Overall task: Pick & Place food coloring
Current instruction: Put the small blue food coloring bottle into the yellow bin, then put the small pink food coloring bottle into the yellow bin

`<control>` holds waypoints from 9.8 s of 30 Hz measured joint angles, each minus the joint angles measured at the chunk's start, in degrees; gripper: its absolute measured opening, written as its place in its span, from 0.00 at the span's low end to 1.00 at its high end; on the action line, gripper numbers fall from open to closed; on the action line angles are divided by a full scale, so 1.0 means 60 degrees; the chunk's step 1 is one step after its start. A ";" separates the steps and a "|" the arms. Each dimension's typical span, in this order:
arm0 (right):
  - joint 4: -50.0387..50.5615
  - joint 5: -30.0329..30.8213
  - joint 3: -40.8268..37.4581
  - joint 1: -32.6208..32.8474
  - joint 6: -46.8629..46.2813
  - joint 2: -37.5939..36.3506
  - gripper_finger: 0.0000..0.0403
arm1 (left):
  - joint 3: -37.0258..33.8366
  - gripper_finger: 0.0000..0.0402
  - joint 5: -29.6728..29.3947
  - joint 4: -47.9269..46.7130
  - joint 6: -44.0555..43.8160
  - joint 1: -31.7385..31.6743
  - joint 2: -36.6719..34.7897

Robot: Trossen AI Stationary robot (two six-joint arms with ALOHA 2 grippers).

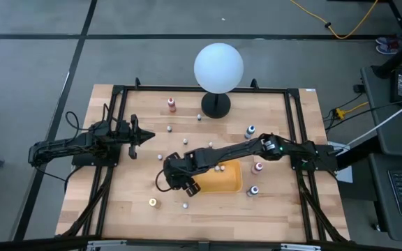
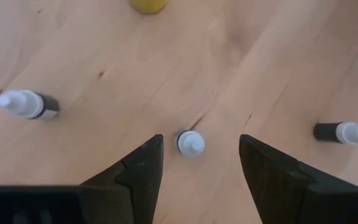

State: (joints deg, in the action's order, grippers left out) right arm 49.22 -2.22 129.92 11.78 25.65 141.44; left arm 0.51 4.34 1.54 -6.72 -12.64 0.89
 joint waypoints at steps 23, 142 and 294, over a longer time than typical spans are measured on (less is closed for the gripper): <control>-0.0334 -0.0237 -0.0016 -0.0191 -0.0486 0.0507 0.50 | 0.0000 0.02 0.0000 0.0007 0.0000 0.0000 0.0000; -0.3127 0.1085 -0.8948 0.0231 -0.4750 -0.5937 0.16 | -0.0003 0.03 0.0000 0.0011 0.0000 0.0000 0.0000; 0.1094 0.0257 0.0627 0.1641 -0.1984 -0.0008 0.40 | 0.0000 0.02 0.0000 0.0000 0.0000 0.0000 0.0000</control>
State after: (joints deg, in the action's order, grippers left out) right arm 55.78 -0.68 133.68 21.62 13.74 141.40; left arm 0.51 4.34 1.54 -6.72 -12.64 0.89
